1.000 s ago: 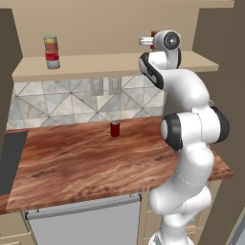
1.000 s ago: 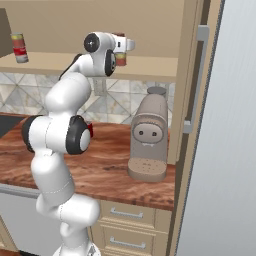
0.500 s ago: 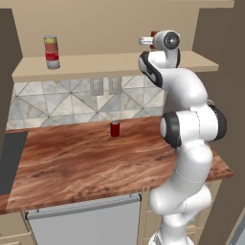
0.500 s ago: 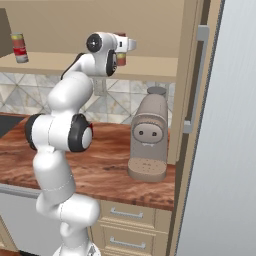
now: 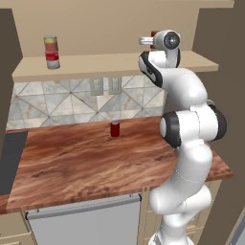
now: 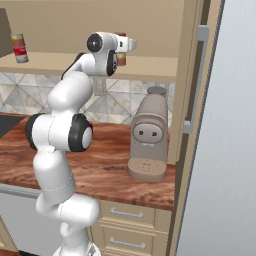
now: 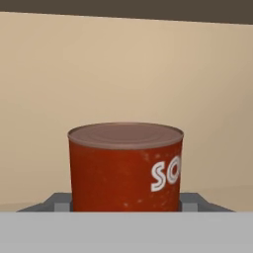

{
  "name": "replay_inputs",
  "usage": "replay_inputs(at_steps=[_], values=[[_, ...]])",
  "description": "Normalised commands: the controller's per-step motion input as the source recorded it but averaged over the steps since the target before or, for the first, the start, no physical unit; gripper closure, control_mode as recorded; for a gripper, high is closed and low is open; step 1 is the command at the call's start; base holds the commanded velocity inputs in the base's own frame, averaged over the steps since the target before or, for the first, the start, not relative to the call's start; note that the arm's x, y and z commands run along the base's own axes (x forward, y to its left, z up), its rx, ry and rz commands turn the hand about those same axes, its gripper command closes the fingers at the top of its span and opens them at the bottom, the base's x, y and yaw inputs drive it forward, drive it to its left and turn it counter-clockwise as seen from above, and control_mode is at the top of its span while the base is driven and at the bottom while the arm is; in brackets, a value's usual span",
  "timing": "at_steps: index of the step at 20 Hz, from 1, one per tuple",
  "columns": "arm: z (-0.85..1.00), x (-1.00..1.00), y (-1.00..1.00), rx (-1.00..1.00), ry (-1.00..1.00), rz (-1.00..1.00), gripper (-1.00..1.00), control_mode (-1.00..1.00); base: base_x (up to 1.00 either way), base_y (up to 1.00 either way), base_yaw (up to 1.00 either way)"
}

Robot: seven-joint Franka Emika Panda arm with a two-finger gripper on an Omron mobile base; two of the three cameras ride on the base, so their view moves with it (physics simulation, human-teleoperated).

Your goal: Stack two cans on top of the other two cans in the cabinet.

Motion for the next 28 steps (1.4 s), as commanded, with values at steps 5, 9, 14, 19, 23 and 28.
replay_inputs(at_steps=[5,9,14,19,23,28], values=[[0.0,-0.01,-0.02,-0.01,-0.06,0.0,1.0,-1.0,0.0,0.0,0.0],[-0.04,-0.03,0.0,0.0,-0.04,0.0,1.0,-1.0,0.0,0.0,0.0],[-0.14,0.0,0.0,0.0,0.0,0.0,1.0,-1.0,0.0,0.0,0.0],[-0.12,0.0,0.0,0.0,0.0,0.0,1.0,-1.0,0.0,0.0,0.0],[-0.14,0.03,0.0,0.0,0.0,0.0,1.0,-1.0,0.0,0.0,0.0],[-0.11,0.12,0.0,0.0,0.0,0.0,-1.0,-1.0,0.0,0.0,0.0]])
